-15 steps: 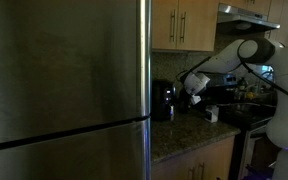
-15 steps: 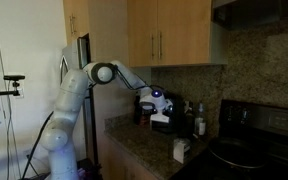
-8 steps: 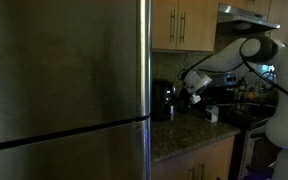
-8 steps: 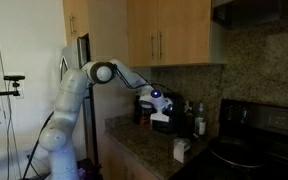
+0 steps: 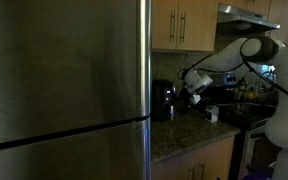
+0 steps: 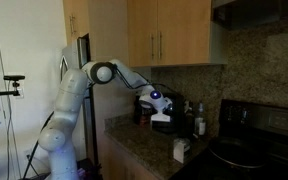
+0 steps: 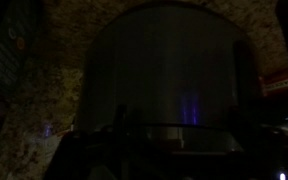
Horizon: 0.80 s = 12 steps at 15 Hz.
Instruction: Open the air fryer
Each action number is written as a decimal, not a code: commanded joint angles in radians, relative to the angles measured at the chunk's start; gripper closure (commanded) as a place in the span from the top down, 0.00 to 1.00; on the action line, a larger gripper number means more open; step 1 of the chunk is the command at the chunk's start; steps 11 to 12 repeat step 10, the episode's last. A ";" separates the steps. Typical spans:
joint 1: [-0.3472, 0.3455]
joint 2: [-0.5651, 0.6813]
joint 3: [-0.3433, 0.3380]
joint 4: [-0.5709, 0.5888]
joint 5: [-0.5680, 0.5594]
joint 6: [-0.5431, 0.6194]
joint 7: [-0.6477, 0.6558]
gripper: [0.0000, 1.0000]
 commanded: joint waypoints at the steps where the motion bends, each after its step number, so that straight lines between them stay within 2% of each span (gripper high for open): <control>1: -0.019 0.017 0.026 0.036 0.045 -0.006 -0.090 1.00; 4: -0.011 0.018 0.017 0.034 0.042 0.016 -0.124 1.00; 6: 0.069 -0.043 -0.108 -0.101 -0.194 -0.038 0.154 1.00; 7: 0.075 -0.057 -0.132 -0.112 -0.271 -0.091 0.224 1.00; 8: 0.146 -0.073 -0.225 -0.127 -0.345 -0.138 0.312 1.00; 9: 0.067 -0.012 -0.116 -0.064 -0.259 -0.068 0.207 1.00; 10: 0.087 -0.014 -0.144 -0.073 -0.284 -0.079 0.242 1.00; 12: 0.087 -0.014 -0.144 -0.073 -0.284 -0.079 0.242 1.00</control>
